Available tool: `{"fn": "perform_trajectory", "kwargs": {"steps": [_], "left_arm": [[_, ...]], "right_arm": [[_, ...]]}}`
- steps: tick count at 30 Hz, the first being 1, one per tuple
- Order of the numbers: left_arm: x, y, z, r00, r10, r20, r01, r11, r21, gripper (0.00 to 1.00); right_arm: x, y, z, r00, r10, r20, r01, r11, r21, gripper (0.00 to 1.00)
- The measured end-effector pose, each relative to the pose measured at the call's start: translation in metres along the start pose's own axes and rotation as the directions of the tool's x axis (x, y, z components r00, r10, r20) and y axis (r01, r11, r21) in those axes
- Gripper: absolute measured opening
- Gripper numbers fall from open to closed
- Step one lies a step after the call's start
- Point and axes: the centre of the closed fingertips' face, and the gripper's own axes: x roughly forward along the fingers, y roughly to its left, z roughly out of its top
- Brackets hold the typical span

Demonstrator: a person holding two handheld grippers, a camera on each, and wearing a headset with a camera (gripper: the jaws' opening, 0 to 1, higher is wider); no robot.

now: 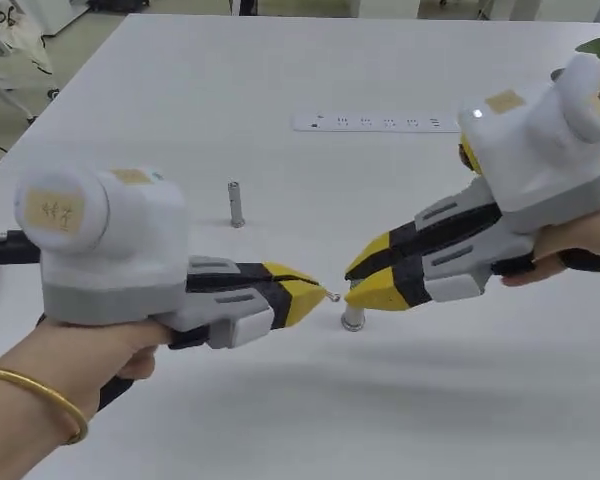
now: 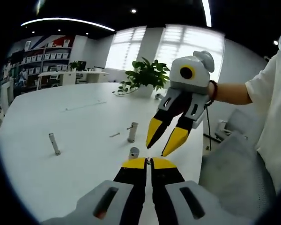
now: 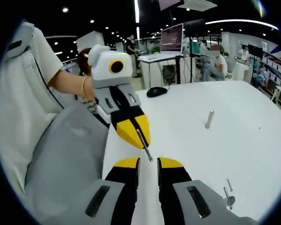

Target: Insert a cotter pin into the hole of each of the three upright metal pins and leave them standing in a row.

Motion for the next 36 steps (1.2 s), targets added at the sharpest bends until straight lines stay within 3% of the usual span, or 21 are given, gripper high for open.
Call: {"fn": "perform_trajectory", "kwargs": {"steps": [4, 9, 18, 36], "left_arm": [[0.0, -0.008, -0.001, 0.9993, -0.035, -0.011, 0.036, 0.998, 0.047, 0.0], [-0.001, -0.019, 0.0, 0.9962, -0.086, -0.011, 0.087, 0.992, 0.088, 0.0], [-0.001, -0.03, -0.001, 0.9909, -0.133, -0.02, 0.134, 0.982, 0.132, 0.0], [-0.001, -0.037, 0.0, 0.9851, -0.172, -0.011, 0.171, 0.975, 0.143, 0.0]], "right_arm": [[0.001, 0.01, -0.005, 0.9985, 0.053, -0.013, -0.053, 0.999, 0.0, 0.16], [0.004, 0.015, -0.01, 0.9966, 0.079, -0.021, -0.079, 0.997, 0.004, 0.16], [0.006, 0.027, -0.013, 0.9919, 0.125, -0.02, -0.126, 0.992, -0.011, 0.14], [0.005, 0.036, -0.014, 0.9873, 0.155, -0.035, -0.157, 0.986, -0.06, 0.05]]}}
